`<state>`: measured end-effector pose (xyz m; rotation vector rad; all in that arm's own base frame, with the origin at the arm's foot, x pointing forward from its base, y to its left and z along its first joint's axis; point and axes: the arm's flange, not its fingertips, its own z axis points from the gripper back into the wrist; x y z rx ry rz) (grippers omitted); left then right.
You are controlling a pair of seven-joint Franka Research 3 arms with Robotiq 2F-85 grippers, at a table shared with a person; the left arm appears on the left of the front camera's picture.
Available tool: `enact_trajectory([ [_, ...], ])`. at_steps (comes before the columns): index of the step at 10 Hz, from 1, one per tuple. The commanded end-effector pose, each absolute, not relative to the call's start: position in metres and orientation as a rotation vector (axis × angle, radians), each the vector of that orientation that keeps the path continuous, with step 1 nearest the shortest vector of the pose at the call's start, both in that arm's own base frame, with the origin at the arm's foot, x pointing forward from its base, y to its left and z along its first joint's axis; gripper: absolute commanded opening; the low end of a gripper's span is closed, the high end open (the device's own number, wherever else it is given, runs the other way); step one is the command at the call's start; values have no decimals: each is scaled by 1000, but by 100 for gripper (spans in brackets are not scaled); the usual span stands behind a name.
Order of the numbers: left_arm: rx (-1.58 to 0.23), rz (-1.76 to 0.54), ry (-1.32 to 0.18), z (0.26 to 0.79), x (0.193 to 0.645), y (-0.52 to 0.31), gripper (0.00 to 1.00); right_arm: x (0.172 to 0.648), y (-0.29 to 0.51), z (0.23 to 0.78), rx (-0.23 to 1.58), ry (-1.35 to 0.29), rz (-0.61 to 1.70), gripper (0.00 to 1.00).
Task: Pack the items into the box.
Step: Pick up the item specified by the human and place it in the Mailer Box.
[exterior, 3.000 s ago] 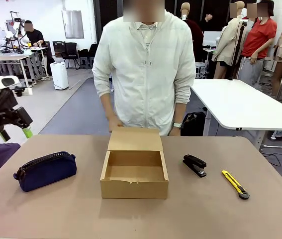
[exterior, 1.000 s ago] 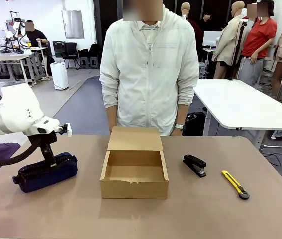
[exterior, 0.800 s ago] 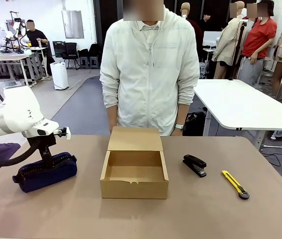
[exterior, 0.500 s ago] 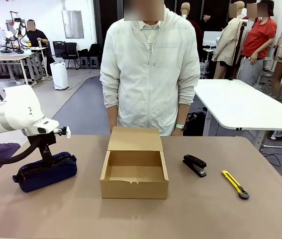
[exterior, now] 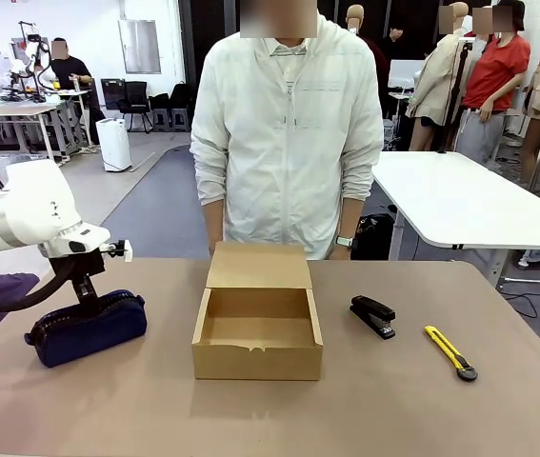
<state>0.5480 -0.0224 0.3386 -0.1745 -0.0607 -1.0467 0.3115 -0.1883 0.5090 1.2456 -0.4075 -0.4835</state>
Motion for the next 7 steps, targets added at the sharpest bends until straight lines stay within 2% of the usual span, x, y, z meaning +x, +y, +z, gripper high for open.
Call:
enact_trajectory([
  [1, -180, -1039, -43, 342, 549, -23, 0, 313, -189, 512, 1255, -417, -473, 100],
  [7, -175, -1016, -30, 347, 550, -22, 0, 313, -189, 512, 1255, -417, -473, 100],
])
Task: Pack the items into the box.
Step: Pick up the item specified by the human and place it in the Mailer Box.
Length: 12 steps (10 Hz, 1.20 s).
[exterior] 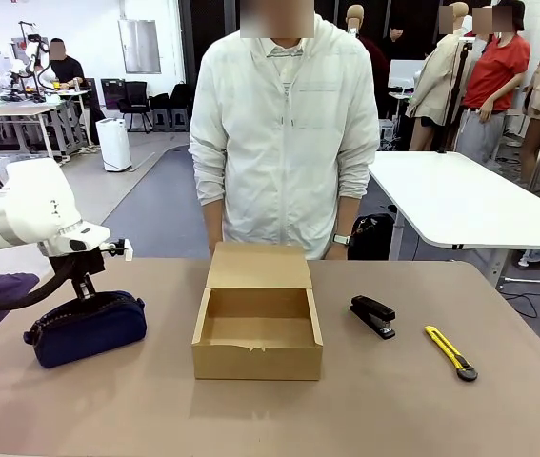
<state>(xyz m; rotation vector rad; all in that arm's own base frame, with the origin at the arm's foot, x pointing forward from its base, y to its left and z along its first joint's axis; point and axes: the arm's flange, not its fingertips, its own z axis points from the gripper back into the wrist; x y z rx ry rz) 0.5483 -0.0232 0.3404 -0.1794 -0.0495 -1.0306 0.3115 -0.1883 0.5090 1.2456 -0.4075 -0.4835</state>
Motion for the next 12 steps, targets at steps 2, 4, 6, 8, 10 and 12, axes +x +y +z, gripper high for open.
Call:
enact_trajectory([
  [2, -161, -1001, -33, 357, 548, -19, 0, 313, -189, 512, 1255, -417, -473, 100],
  [4, -140, -966, -13, 413, 544, 1, 0, 313, -189, 512, 1255, -417, -473, 100],
  [6, -176, -899, 14, 515, 532, 34, 0, 313, -189, 512, 1255, -417, -473, 100],
  [8, -167, -863, -32, 547, 526, 42, 0, 313, -189, 512, 1255, -417, -473, 100],
  [10, -156, -893, -8, 520, 517, 38, 0, 313, -189, 512, 1255, -417, -473, 100],
  [12, -156, -893, -8, 520, 517, 38, 0, 313, -189, 512, 1255, -417, -473, 100],
])
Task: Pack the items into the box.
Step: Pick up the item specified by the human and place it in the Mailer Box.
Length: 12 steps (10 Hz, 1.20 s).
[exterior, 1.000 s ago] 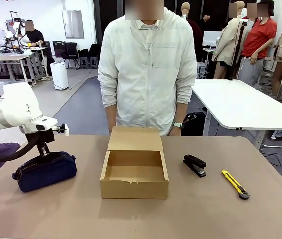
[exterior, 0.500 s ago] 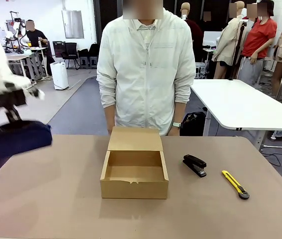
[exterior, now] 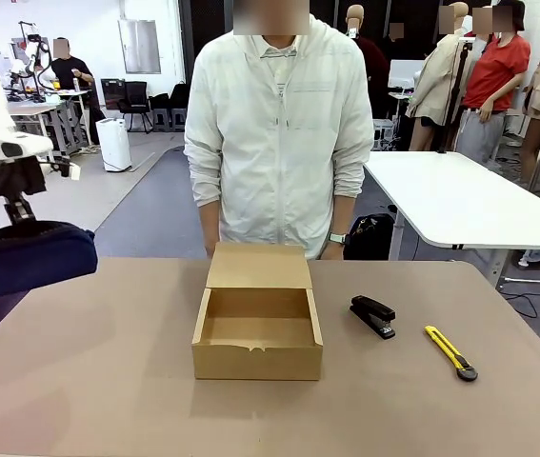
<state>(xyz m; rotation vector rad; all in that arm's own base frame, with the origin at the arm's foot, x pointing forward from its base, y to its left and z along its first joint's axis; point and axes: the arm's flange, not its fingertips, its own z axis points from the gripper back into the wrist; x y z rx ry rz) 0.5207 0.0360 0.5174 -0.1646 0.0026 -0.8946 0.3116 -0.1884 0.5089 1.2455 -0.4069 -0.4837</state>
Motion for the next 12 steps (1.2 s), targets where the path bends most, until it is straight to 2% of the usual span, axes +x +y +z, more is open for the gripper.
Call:
enact_trajectory([
  [1, -163, -892, -4, 530, 517, 39, 0, 313, -189, 512, 1255, -417, -473, 100],
  [3, -195, -1431, -121, 524, 574, -18, 0, 313, -189, 512, 1255, -417, -473, 100],
  [6, -214, -1709, -148, 525, 629, -145, 0, 313, -189, 512, 1255, -417, -473, 100],
  [8, -161, -1827, -101, 545, 644, -258, 0, 313, -189, 512, 1255, -417, -473, 100],
  [9, -102, -1829, -68, 561, 640, -305, 0, 313, -189, 512, 1255, -417, -473, 100],
  [10, -4, -1737, -82, 572, 631, -347, 0, 313, -189, 512, 1255, -417, -473, 100],
  [12, 87, -1615, 151, 570, 613, -398, 0, 313, -189, 512, 1255, -417, -473, 100],
])
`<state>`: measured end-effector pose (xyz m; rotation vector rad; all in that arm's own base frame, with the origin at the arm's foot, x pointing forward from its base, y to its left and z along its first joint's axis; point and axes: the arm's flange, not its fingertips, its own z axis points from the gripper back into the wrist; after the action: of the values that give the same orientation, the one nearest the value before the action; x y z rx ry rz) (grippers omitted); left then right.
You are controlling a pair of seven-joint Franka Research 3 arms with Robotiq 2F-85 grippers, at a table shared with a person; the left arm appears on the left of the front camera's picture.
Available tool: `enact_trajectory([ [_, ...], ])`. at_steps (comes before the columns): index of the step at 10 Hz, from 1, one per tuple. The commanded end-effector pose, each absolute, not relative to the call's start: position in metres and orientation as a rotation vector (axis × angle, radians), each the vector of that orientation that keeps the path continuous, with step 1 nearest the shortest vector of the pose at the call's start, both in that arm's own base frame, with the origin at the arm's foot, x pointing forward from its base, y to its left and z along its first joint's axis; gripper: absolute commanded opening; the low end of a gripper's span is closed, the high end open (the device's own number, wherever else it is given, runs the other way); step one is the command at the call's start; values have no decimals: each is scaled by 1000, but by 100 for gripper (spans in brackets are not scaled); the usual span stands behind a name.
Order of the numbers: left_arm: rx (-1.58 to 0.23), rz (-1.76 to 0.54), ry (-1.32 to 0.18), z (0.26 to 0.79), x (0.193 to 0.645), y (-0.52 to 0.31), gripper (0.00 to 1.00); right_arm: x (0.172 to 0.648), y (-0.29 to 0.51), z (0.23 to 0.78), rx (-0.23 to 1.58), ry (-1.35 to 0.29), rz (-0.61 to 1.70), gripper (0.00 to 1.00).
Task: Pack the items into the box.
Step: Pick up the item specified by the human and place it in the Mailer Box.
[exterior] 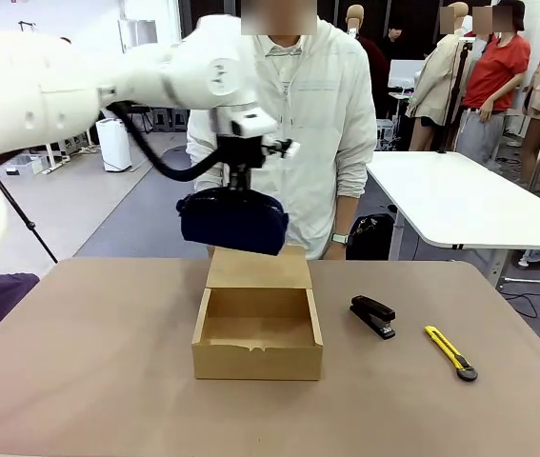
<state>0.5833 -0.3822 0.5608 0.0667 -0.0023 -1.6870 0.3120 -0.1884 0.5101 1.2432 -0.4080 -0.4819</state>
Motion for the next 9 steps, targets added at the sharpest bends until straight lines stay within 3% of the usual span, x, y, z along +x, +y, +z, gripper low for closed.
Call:
enact_trajectory([
  [1, 79, -1614, 142, 564, 611, -396, 0, 313, -189, 512, 1255, -417, -473, 100],
  [2, 67, -1687, -2, 561, 583, -382, 0, 313, -189, 512, 1255, -417, -473, 100],
  [8, 92, -1671, 8, 558, 590, -385, 0, 313, -189, 512, 1255, -417, -473, 100],
  [9, 19, -1596, 44, 552, 578, -386, 0, 313, -189, 512, 1255, -417, -473, 100],
])
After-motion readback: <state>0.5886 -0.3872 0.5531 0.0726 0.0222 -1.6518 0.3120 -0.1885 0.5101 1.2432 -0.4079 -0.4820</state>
